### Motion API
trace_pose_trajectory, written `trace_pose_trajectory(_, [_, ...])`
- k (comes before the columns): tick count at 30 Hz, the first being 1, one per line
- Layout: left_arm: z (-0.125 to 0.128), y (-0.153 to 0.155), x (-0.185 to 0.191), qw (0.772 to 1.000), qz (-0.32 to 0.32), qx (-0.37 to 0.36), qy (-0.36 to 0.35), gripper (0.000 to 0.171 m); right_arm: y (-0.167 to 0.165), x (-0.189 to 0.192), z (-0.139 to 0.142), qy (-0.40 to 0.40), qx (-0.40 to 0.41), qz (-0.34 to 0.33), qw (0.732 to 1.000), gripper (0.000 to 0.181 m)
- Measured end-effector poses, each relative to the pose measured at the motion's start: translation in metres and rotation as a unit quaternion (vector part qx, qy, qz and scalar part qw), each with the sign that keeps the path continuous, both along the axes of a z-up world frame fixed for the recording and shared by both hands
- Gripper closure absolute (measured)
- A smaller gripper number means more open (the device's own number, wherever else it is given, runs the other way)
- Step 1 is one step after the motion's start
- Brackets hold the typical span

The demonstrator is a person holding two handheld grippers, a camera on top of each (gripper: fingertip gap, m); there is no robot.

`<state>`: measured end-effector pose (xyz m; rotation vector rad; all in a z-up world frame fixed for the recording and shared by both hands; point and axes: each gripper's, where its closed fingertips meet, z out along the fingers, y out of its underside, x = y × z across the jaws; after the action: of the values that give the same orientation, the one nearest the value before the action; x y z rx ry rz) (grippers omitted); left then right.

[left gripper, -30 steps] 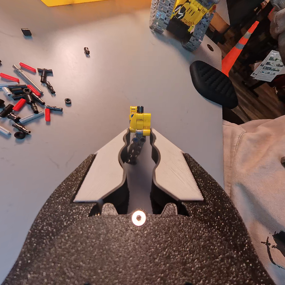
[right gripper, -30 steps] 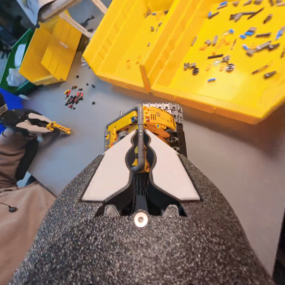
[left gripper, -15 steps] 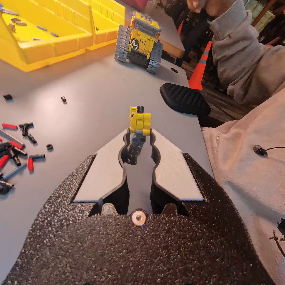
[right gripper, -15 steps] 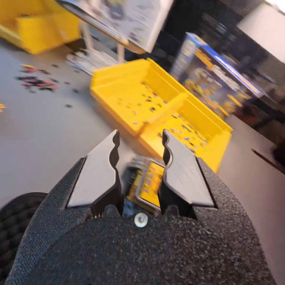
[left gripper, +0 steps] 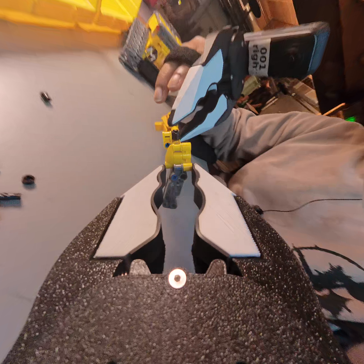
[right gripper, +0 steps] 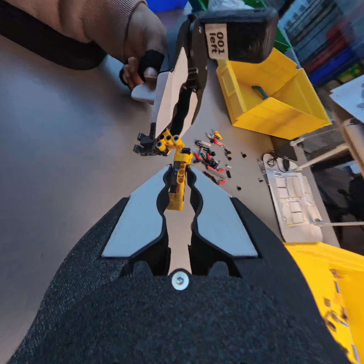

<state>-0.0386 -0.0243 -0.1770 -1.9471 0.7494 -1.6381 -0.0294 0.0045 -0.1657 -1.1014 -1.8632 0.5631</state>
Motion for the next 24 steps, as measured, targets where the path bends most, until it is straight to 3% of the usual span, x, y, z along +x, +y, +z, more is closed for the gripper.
trace_pose_trajectory(2, [-0.008,-0.001,0.000,1.000,-0.006,-0.022,0.005,0.147,-0.003,0.003,-0.007,0.007,-0.042,0.018,0.999,0.170])
trace_pose_trajectory(5, [-0.016,0.001,0.001,0.999,0.008,-0.029,0.026,0.147,0.002,0.004,-0.018,0.016,-0.021,-0.010,1.000,0.167])
trace_pose_trajectory(8, [-0.018,0.002,0.001,0.999,0.016,-0.037,0.031,0.147,0.000,0.000,-0.031,0.011,0.019,-0.020,1.000,0.140])
trace_pose_trajectory(9, [-0.019,-0.001,0.002,0.999,0.010,-0.042,0.033,0.147,0.001,-0.002,-0.034,0.012,0.041,-0.024,0.999,0.142])
trace_pose_trajectory(10, [-0.021,-0.004,0.002,0.998,0.003,-0.046,0.037,0.147,0.005,-0.002,-0.036,0.014,0.073,-0.030,0.997,0.168])
trace_pose_trajectory(11, [-0.023,-0.007,0.002,0.998,-0.003,-0.045,0.044,0.147,0.003,-0.002,-0.037,0.011,0.093,-0.016,0.995,0.168])
trace_pose_trajectory(14, [-0.014,-0.008,-0.007,0.999,0.002,-0.027,0.031,0.148,-0.013,0.004,-0.041,-0.020,0.021,0.032,0.999,0.169])
trace_pose_trajectory(16, [-0.004,0.003,-0.022,0.999,0.041,-0.009,0.008,0.171,-0.024,0.013,-0.048,-0.042,-0.048,0.061,0.996,0.169])
trace_pose_trajectory(18, [0.010,0.007,-0.035,0.998,0.061,0.007,-0.030,0.171,-0.023,0.016,-0.051,-0.039,-0.097,0.050,0.993,0.169])
trace_pose_trajectory(19, [0.014,0.008,-0.039,0.997,0.071,0.022,-0.036,0.167,-0.020,0.016,-0.052,-0.036,-0.115,0.040,0.992,0.169])
trace_pose_trajectory(21, [0.020,0.010,-0.041,0.992,0.096,0.068,-0.036,0.134,-0.016,0.015,-0.052,-0.034,-0.141,0.028,0.989,0.169])
trace_pose_trajectory(24, [0.026,0.006,-0.032,0.982,0.108,0.156,-0.006,0.115,-0.016,0.011,-0.044,-0.012,-0.187,0.019,0.982,0.168])
